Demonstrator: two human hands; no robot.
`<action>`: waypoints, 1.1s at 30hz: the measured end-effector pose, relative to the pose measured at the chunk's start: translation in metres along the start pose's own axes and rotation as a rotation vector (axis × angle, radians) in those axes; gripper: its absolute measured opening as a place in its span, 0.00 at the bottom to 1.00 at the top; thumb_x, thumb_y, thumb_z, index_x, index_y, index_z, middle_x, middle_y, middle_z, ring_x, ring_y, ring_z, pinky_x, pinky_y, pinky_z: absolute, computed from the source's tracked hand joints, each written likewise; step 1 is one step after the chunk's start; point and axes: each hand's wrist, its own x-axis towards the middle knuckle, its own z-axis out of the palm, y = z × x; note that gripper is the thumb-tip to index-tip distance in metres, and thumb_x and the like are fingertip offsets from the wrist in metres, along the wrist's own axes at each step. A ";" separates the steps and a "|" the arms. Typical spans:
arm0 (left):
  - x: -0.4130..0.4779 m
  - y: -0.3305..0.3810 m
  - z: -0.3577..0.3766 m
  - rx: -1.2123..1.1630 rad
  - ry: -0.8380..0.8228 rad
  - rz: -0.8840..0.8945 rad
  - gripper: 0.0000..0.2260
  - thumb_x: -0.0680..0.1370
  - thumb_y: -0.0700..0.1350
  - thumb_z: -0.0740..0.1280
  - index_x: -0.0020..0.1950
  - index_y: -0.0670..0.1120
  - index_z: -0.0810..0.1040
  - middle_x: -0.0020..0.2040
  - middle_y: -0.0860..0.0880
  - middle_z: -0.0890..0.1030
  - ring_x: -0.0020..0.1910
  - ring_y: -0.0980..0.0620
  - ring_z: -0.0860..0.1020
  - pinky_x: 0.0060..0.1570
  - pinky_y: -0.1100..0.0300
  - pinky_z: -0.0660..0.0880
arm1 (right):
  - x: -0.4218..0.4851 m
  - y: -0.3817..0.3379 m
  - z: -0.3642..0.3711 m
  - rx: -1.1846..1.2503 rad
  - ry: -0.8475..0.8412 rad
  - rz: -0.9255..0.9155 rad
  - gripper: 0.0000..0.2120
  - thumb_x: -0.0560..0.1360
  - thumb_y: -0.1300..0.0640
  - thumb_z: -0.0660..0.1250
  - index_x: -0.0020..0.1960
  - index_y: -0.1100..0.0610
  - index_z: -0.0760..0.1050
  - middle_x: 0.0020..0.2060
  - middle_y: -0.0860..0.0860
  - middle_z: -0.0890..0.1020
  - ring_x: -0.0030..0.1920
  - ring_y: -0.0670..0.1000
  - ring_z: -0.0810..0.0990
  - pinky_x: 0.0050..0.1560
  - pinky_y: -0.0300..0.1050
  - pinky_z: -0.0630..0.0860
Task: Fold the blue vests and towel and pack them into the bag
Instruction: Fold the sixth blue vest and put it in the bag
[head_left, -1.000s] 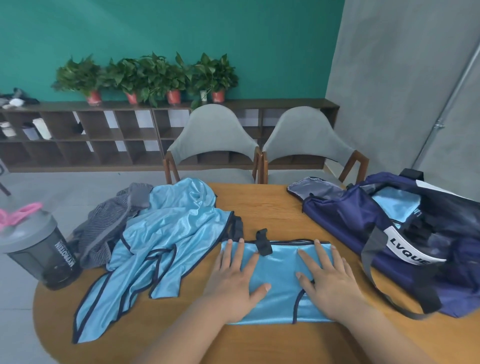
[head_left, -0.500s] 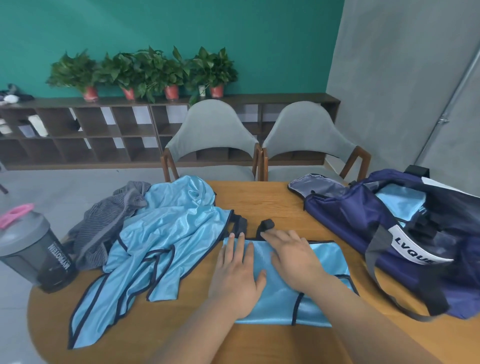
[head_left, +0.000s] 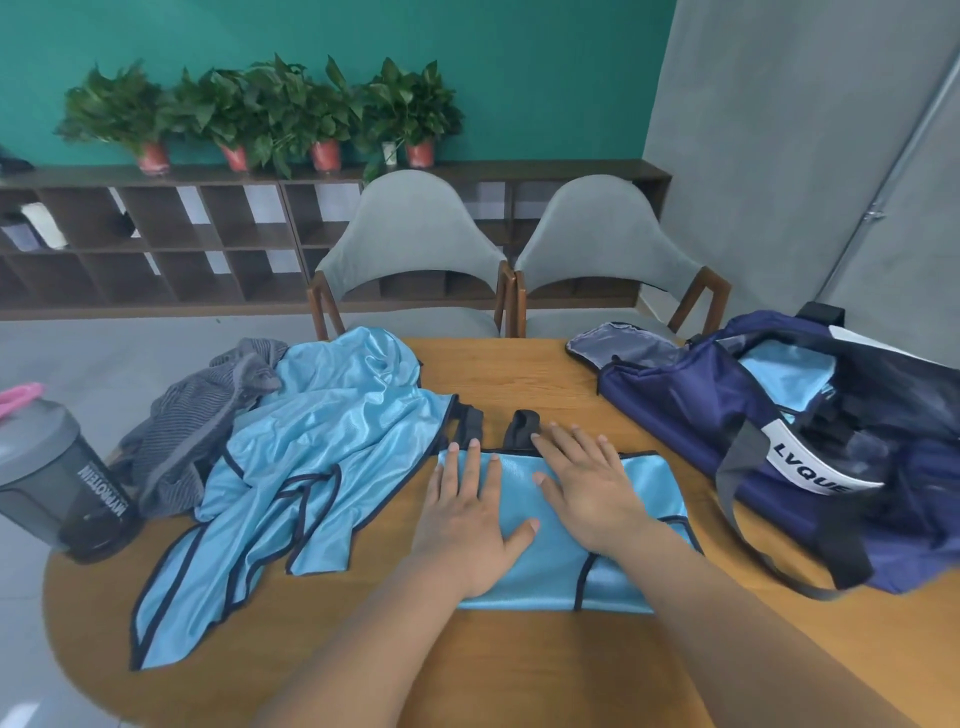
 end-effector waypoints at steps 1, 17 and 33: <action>0.000 -0.002 -0.001 -0.003 -0.008 0.001 0.44 0.78 0.76 0.42 0.85 0.51 0.35 0.82 0.46 0.28 0.80 0.43 0.25 0.82 0.42 0.35 | -0.007 0.009 -0.001 -0.041 0.021 0.030 0.34 0.81 0.33 0.35 0.84 0.42 0.53 0.84 0.45 0.53 0.84 0.52 0.47 0.82 0.57 0.42; -0.034 0.010 0.002 -0.027 0.035 0.118 0.41 0.78 0.78 0.39 0.85 0.59 0.36 0.84 0.49 0.31 0.81 0.46 0.26 0.81 0.44 0.34 | -0.051 0.033 -0.003 -0.121 -0.031 0.228 0.38 0.78 0.28 0.32 0.84 0.41 0.39 0.85 0.48 0.44 0.84 0.56 0.41 0.82 0.62 0.44; -0.042 0.047 -0.007 -0.092 -0.006 0.347 0.37 0.81 0.74 0.42 0.85 0.59 0.37 0.83 0.56 0.30 0.80 0.55 0.26 0.82 0.47 0.36 | -0.067 0.078 0.001 0.485 0.365 0.237 0.18 0.85 0.61 0.58 0.73 0.53 0.76 0.71 0.49 0.77 0.73 0.50 0.73 0.75 0.40 0.63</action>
